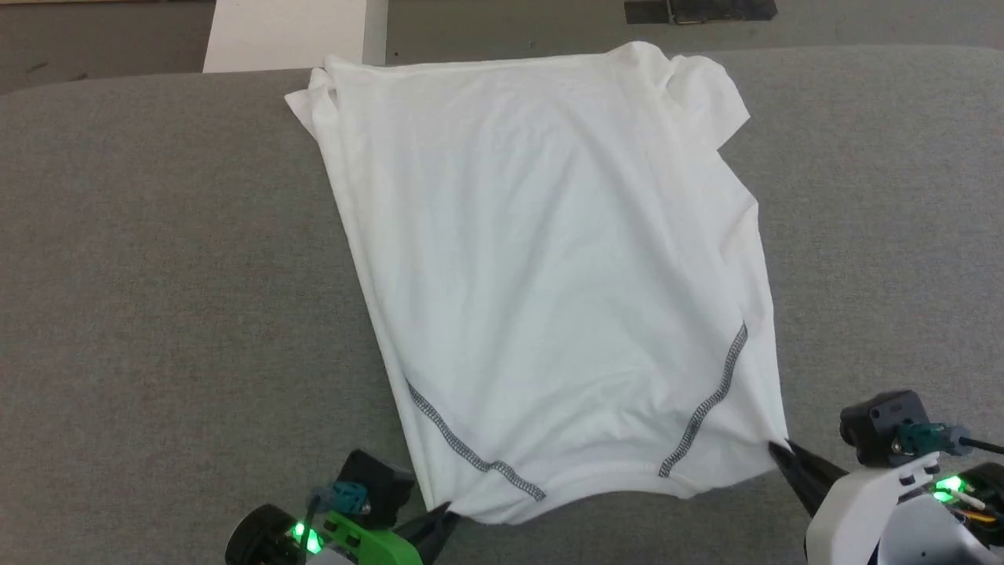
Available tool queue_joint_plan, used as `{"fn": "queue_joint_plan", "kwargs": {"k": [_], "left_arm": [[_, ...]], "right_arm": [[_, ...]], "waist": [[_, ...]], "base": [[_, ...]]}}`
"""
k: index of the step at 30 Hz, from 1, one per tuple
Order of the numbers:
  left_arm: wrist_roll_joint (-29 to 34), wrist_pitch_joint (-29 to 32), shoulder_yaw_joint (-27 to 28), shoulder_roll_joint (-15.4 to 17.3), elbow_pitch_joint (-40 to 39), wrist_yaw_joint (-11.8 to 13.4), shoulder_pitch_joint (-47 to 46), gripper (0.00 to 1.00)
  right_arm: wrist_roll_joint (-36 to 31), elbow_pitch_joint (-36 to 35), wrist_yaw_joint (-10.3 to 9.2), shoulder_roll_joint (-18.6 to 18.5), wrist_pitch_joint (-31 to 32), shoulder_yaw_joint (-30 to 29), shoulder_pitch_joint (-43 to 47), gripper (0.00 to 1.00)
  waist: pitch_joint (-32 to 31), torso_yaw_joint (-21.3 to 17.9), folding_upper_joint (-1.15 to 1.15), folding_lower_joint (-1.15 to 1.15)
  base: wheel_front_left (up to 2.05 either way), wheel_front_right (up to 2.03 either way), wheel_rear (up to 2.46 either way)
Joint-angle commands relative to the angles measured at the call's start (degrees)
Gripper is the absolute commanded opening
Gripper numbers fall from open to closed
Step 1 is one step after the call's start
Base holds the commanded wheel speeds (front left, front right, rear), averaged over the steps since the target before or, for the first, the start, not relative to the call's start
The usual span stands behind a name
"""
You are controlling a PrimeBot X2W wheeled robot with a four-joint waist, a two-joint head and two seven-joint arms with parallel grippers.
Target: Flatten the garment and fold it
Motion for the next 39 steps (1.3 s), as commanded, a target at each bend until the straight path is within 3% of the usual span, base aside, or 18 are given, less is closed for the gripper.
{"fn": "queue_joint_plan", "kwargs": {"k": [1,14,20,21,22,23,24,30,34,36,39], "left_arm": [[-0.75,0.4,-0.3,0.57,-0.3,-0.27,1.29,0.0],[-4.52,3.06,-3.47,1.45,2.41,-1.64,5.9,0.0],[-3.93,-0.38,-2.05,0.17,4.43,-1.08,5.59,0.0],[-3.77,-0.74,-2.1,-0.08,4.93,-1.24,5.49,0.0],[-3.68,-1.58,-1.86,-0.66,5.51,-1.22,5.36,0.0],[-3.53,-2.44,-1.61,-1.17,5.98,-1.18,5.23,0.77],[-3.3,-3.02,-1.64,-1.55,6.63,-1.33,5.1,1.0],[-3.11,-4.98,-1.64,-2.17,7.53,-1.48,5.77,1.0],[-4.92,-5.87,-0.26,-0.27,4.5,-1.09,7.84,1.0],[-6.63,-7.46,2.39,1.3,1.98,-0.11,9.02,1.0],[-8.61,-13.07,9.36,3.02,-1.36,3.26,10.47,1.0]], "right_arm": [[0.61,-0.75,-0.1,-0.18,0.88,0.05,1.61,0.0],[1.23,-0.98,-0.1,-1.53,6.6,1.12,9.93,0.0],[0.59,0.1,-0.1,0.31,3.82,0.23,10.16,0.0],[0.34,0.45,-0.1,0.69,3.16,0.09,9.99,0.04],[-0.03,0.83,-0.1,1.83,1.74,-0.74,9.52,0.3],[-0.46,1.22,-0.1,2.11,1.02,-0.68,9.21,0.94],[-0.79,1.81,-0.1,2.2,0.56,-0.37,8.98,1.0],[-0.22,2.26,-0.1,3.29,-2.13,-2.1,7.85,1.0],[0.14,-0.09,-0.1,4.38,-3.53,-5.68,7.5,1.0],[0.01,-1.65,-0.1,5.38,-5.06,-8.12,7.05,1.0],[-1.3,-4.3,-0.1,7.86,-8.85,-12.23,5.65,1.0]], "waist": [[-0.5,0.21,0.0,0.01],[-2.64,0.58,0.0,0.01],[-3.64,0.92,0.0,0.01],[-3.81,0.9,0.0,0.01],[-4.03,0.9,0.0,0.01],[-4.15,0.93,0.0,0.01],[-4.32,0.91,0.0,0.01],[-5.63,1.02,0.0,0.01],[-6.23,1.17,0.0,0.01],[-6.36,1.37,0.0,0.01],[-6.38,1.78,0.0,0.01]], "base": [[0.0,0.0,0.0],[0.0,0.0,0.0],[0.0,0.0,0.0],[0.0,0.0,0.0],[0.0,0.0,0.0],[0.0,0.0,0.0],[0.0,0.0,0.0],[0.0,0.0,0.0],[0.0,0.0,0.0],[0.0,0.0,0.0],[0.0,0.0,0.0]]}}
